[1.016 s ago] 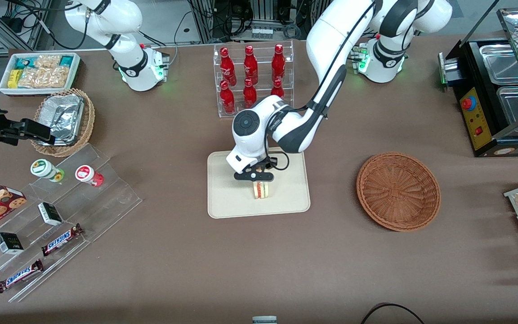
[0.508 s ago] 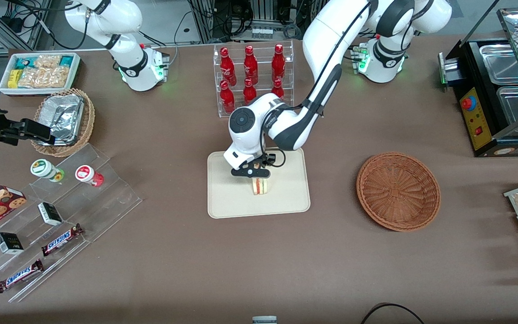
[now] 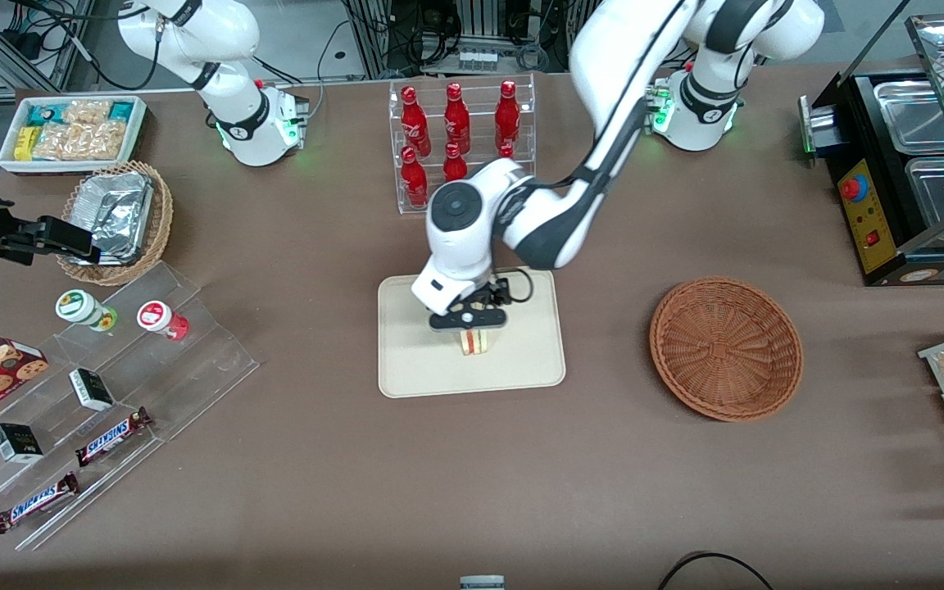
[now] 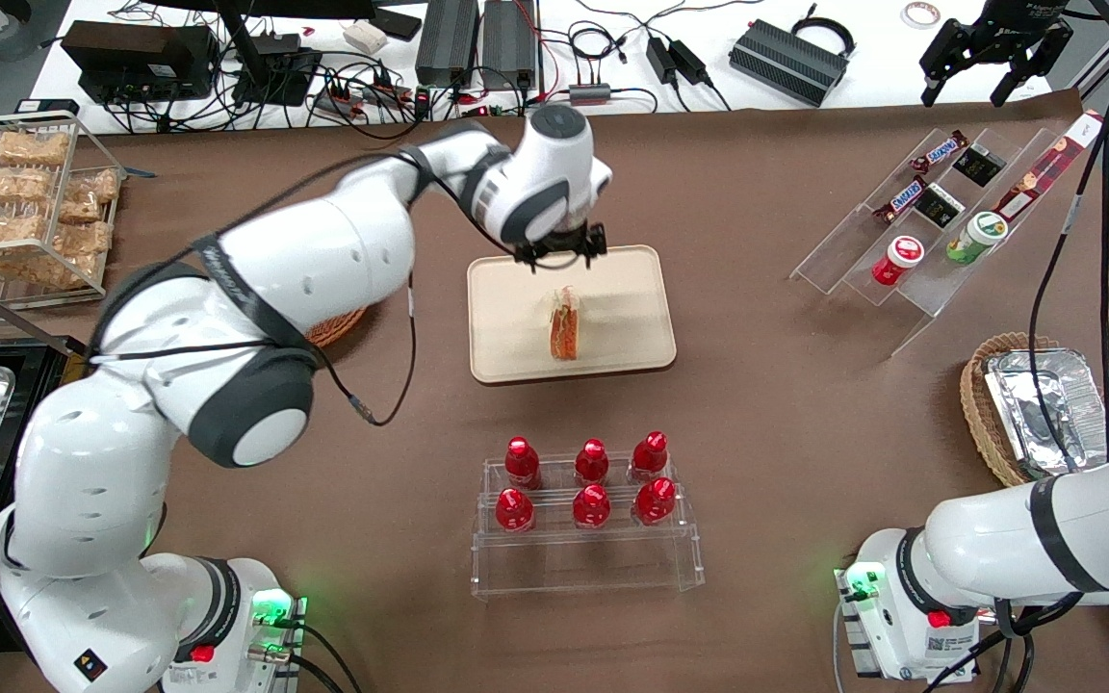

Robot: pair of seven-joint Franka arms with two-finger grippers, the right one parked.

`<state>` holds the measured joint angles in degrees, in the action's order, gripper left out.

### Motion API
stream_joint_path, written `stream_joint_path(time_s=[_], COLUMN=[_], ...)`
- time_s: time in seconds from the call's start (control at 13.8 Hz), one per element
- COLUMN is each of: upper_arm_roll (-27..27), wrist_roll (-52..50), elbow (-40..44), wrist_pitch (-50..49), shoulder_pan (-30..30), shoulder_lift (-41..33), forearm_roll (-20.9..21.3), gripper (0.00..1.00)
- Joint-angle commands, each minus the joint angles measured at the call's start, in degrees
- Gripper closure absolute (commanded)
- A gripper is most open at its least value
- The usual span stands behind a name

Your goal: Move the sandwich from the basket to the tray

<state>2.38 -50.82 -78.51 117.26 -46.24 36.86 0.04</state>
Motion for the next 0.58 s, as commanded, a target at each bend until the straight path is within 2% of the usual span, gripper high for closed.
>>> stream_joint_path(time_s=[0.0,0.22,0.44,0.51], upper_arm_roll=[-0.1,-0.1,-0.1,0.0], wrist_roll=[-1.0,0.7,11.0,13.7], elbow=[-2.1,-2.2,-3.0,-5.6], wrist_pitch=[-7.8,-17.0,-27.8,-29.1], shoulder_pan=[3.9,8.3,14.1,16.3], shoulder_lift=[-8.6,-15.0,-21.2,-24.5], forearm_roll=[-0.8,-0.7,-0.7,-0.7], gripper=[0.0,0.0,0.0,0.0])
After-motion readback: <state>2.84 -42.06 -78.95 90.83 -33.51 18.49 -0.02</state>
